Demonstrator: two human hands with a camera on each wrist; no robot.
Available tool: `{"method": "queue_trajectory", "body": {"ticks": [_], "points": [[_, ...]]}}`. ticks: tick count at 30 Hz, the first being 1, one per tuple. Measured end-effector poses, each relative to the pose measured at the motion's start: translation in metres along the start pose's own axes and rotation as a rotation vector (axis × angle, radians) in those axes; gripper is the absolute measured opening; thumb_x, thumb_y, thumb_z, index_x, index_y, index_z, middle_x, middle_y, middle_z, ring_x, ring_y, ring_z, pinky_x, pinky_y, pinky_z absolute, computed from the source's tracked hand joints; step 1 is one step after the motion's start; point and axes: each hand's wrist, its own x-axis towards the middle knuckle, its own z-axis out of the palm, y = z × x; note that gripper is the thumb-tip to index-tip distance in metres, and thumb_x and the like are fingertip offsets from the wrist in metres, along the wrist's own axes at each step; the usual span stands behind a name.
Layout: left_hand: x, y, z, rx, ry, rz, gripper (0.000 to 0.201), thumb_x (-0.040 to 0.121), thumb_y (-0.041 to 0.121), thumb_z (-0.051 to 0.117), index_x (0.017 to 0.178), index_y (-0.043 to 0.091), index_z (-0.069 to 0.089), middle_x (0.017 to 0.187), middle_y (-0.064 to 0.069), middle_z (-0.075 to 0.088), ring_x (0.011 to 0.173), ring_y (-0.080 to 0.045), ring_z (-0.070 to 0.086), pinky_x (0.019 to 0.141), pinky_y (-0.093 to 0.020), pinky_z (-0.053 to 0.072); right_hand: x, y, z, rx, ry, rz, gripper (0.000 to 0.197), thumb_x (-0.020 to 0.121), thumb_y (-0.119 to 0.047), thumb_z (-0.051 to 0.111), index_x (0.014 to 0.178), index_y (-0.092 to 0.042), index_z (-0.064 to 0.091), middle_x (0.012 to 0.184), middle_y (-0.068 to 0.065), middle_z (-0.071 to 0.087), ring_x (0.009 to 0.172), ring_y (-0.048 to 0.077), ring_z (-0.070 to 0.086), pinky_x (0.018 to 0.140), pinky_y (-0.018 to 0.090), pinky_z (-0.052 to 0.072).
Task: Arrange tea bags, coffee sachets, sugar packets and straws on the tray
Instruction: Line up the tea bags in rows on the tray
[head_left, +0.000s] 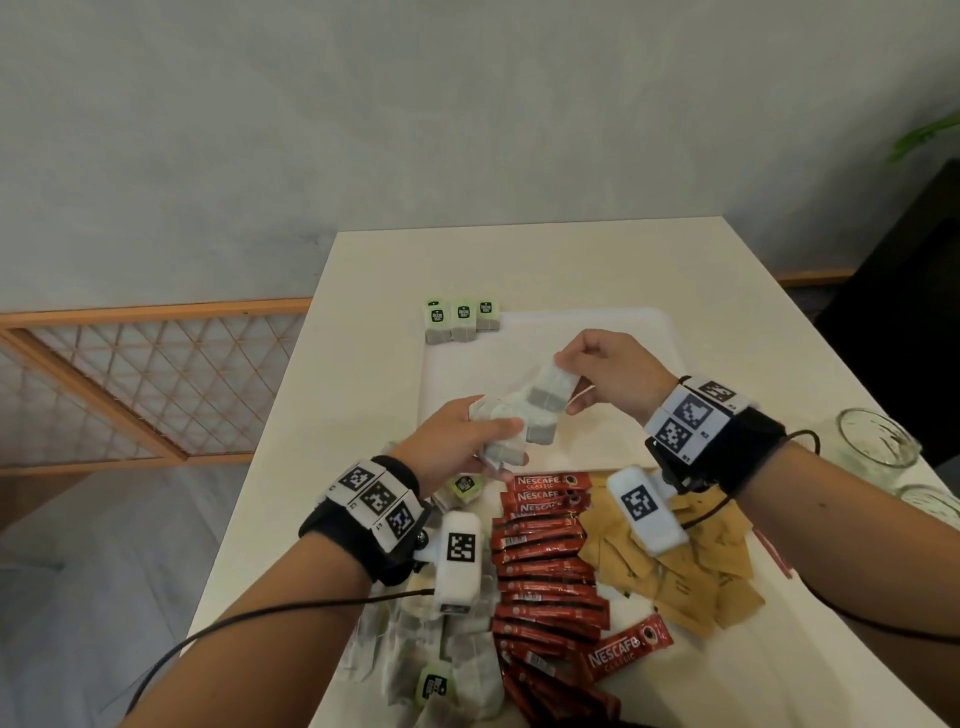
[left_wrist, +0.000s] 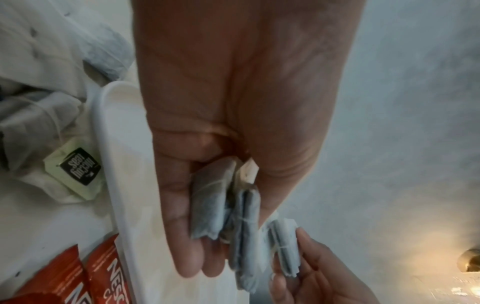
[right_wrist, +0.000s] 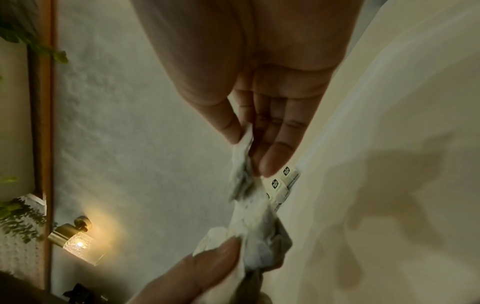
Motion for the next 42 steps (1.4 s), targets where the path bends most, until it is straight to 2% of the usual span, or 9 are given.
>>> {"method": "queue_trajectory", "body": {"ticks": [4,9,13,16,21,25,28,35,42], "points": [[0.009,-0.003,0.002,-0.004,0.06,0.0,0.026,0.093,0.015,0.066,0.114,0.003,0.06,0.102,-0.015,0.071,0.087,-0.026,0.072,0.061,-0.032,0.06,0.005,0.001,0.002,-0.021,0.071,0.033,0.015,0.097,-0.014,0.055,0.085,-0.006,0.052,0.076,0.012,0.062,0.055,0.026,0.064,0.058,0.041,0.057],[0.024,0.002,0.004,0.252,0.456,0.153,0.014,0.091,0.013,0.059,0.103,0.007,0.058,0.089,-0.011,0.071,0.067,-0.015,0.071,0.057,-0.036,0.061,0.016,0.01,-0.001,-0.244,0.291,0.028,0.017,0.09,-0.021,0.061,0.079,-0.009,0.054,0.073,0.008,0.067,0.052,0.026,0.069,0.068,0.048,0.06],[0.036,0.004,0.018,0.563,0.477,0.325,0.014,0.093,0.021,0.054,0.103,0.012,0.054,0.078,0.002,0.067,0.068,-0.02,0.07,0.055,-0.043,0.059,0.02,0.009,0.016,-0.193,0.21,0.103,0.016,0.088,-0.018,0.063,0.08,-0.008,0.054,0.069,0.014,0.07,0.054,0.027,0.071,0.064,0.04,0.061],[0.044,0.001,0.026,0.745,0.49,0.38,0.009,0.093,0.023,0.055,0.096,0.016,0.049,0.071,0.008,0.06,0.064,-0.02,0.062,0.06,-0.046,0.055,0.028,0.005,0.026,-0.086,0.193,0.132,0.017,0.088,-0.015,0.063,0.078,-0.008,0.05,0.067,0.02,0.07,0.058,0.032,0.071,0.066,0.045,0.061],[0.049,0.002,0.021,0.582,0.467,0.343,0.024,0.091,0.024,0.061,0.113,0.02,0.052,0.082,0.015,0.057,0.072,-0.017,0.066,0.058,-0.044,0.059,0.04,0.002,0.028,0.092,0.173,0.175,0.012,0.088,-0.008,0.062,0.091,-0.006,0.051,0.072,0.021,0.068,0.063,0.036,0.071,0.064,0.047,0.061],[0.053,0.007,0.01,0.46,0.474,0.33,0.014,0.093,0.027,0.065,0.105,0.022,0.059,0.086,0.003,0.064,0.057,-0.015,0.065,0.04,-0.026,0.051,0.048,-0.001,0.029,0.263,0.035,0.222,0.013,0.092,-0.011,0.063,0.096,-0.001,0.056,0.078,0.022,0.062,0.061,0.029,0.067,0.064,0.04,0.062],[0.061,0.008,0.0,0.35,0.504,0.283,0.012,0.094,0.025,0.064,0.102,0.015,0.062,0.089,-0.007,0.069,0.045,-0.014,0.063,0.04,-0.025,0.049,0.056,-0.002,0.03,0.324,-0.031,0.233,0.013,0.093,-0.005,0.06,0.103,0.004,0.058,0.085,0.025,0.063,0.064,0.027,0.067,0.062,0.034,0.062],[0.08,0.012,-0.025,0.219,0.499,0.196,0.021,0.091,0.025,0.068,0.099,0.005,0.066,0.084,-0.012,0.068,0.044,-0.016,0.06,0.045,-0.03,0.052,0.093,0.019,0.033,0.065,0.01,0.11,0.008,0.084,-0.003,0.072,0.087,-0.006,0.065,0.069,0.012,0.06,0.056,0.017,0.061,0.057,0.03,0.06],[0.096,0.013,-0.076,0.081,0.626,0.147,0.012,0.09,0.018,0.068,0.083,0.008,0.065,0.073,-0.008,0.067,0.049,-0.015,0.06,0.045,-0.026,0.05,0.147,0.034,0.03,-0.083,0.054,0.209,0.005,0.085,-0.008,0.072,0.084,-0.007,0.068,0.069,0.01,0.068,0.064,0.023,0.065,0.073,0.036,0.061]]}}
